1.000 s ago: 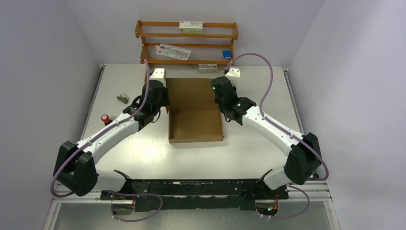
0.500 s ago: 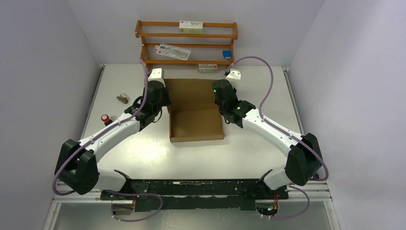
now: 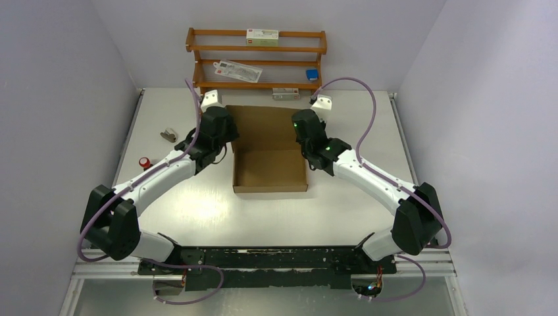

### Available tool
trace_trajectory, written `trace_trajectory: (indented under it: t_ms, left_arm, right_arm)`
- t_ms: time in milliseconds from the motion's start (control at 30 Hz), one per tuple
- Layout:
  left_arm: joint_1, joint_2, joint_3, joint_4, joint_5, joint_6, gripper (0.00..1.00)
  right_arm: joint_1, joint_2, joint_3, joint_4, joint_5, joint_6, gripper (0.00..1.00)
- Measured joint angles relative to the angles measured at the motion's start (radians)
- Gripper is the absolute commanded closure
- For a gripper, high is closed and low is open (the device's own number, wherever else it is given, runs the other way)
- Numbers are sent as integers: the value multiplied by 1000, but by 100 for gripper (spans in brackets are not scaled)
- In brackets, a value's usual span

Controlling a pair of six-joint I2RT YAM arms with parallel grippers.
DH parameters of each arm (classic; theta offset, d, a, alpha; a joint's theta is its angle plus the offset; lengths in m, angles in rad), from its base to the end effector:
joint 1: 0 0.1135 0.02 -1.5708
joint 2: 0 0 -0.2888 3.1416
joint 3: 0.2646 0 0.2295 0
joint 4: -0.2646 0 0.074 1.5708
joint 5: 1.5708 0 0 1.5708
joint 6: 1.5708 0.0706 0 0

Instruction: Fold the paper box

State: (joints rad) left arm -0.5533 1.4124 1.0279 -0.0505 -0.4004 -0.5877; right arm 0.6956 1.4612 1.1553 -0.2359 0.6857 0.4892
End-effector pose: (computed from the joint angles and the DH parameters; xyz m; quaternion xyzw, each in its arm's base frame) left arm 0.2938 -0.1491 0.3127 -0.1211 0.8242 -0.1436 0.5342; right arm 0.2804 0.1758 0.3248 0.0801 0.8326 0.0160 0.5479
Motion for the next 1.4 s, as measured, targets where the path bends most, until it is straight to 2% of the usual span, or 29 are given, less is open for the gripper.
trace_trajectory:
  t_ms: [167, 267, 300, 400, 500, 667, 833, 1000, 1167, 1267, 1400]
  left_arm:
    - [0, 4, 14, -13, -1, -11, 59]
    - [0, -2, 4, -13, -3, 22, 53]
    - [0, -8, -6, -12, -3, 33, 51]
    - [8, -48, -51, -12, 4, 87, 48]
    - [43, -88, -80, -10, 54, 140, 45]
    - [159, -161, -130, 9, 202, 208, 43]
    - [228, -230, -196, 38, 325, 257, 40]
    - [264, -291, -276, 95, 412, 291, 41]
    - [295, -288, -327, 182, 521, 312, 45]
    - [299, -281, -356, 248, 583, 315, 51]
    - [301, -266, -371, 288, 630, 320, 64]
  right_arm:
    - [0, 0, -5, 6, 2, -17, 99]
    - [0, -4, -17, 27, -9, -51, 93]
    - [0, -8, -23, 35, -16, -64, 89]
    - [0, -28, -44, 63, -39, -101, 66]
    - [-8, -58, -61, 94, -69, -135, 51]
    - [-44, -117, -103, 152, -164, -191, 31]
    - [-100, -169, -161, 196, -283, -253, 18]
    - [-170, -229, -218, 231, -421, -327, 12]
    - [-254, -295, -296, 281, -566, -393, 9]
    - [-286, -309, -339, 319, -646, -420, 12]
    - [-296, -306, -388, 362, -718, -446, 20]
